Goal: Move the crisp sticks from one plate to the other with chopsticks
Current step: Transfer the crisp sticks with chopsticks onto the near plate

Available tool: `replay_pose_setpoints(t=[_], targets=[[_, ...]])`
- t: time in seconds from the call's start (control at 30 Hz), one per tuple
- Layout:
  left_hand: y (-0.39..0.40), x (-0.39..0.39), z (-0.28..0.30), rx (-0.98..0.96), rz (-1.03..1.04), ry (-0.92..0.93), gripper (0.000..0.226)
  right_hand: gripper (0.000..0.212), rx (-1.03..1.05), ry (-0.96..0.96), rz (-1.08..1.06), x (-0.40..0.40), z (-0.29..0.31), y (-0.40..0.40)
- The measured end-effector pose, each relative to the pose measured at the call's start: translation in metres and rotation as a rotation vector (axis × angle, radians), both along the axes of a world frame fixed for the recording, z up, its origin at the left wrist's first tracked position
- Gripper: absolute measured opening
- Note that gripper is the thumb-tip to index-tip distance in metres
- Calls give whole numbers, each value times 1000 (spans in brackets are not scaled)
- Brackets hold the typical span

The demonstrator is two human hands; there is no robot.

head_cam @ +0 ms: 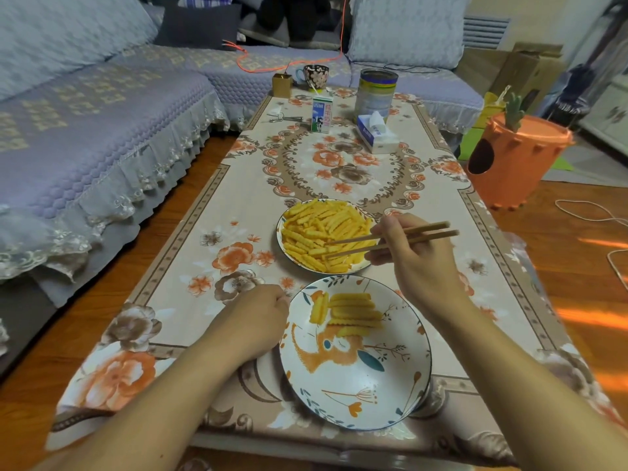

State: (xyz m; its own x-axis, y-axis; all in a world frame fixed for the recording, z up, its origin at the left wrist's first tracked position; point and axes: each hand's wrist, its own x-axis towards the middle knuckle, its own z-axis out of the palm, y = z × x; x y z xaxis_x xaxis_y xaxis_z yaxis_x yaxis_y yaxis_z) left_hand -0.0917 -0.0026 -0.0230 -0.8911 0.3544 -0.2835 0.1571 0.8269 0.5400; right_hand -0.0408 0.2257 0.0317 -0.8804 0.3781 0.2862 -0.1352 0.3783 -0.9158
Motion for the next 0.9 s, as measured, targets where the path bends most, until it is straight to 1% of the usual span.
replay_pose_setpoints(t=[0.13, 0.27, 0.37, 0.47, 0.6, 0.63, 0.77, 0.83, 0.9], targets=[[-3, -2, 0, -44, 33, 30, 29, 36, -96, 52, -33, 5, 11, 3], [-5, -3, 4, -102, 83, 85, 18, 42, -180, 87, -82, 19, 23, 15], [-3, 0, 8, -121, 79, 96, 18, 39, -161, 78, -79, 24, 21, 19], [0, 5, 10, -109, 81, 95, 23, 34, -83, 37, -49, 21, 12, 18], [0, 10, 11, -85, 61, 128, 46, 31, -12, 30, -45, 15, 9, 18], [-1, 9, 10, -94, 59, 132, 45, 30, -12, 29, -43, 14, 9, 17], [-6, 5, 1, -101, 48, 113, 31, 27, -4, -23, 1, 7, 5, 10], [-6, 4, 1, -102, 49, 111, 29, 30, -44, -18, 2, 6, 7, 8], [-5, 2, 0, -99, 48, 112, 29, 35, -115, 28, -36, 10, 15, 8]])
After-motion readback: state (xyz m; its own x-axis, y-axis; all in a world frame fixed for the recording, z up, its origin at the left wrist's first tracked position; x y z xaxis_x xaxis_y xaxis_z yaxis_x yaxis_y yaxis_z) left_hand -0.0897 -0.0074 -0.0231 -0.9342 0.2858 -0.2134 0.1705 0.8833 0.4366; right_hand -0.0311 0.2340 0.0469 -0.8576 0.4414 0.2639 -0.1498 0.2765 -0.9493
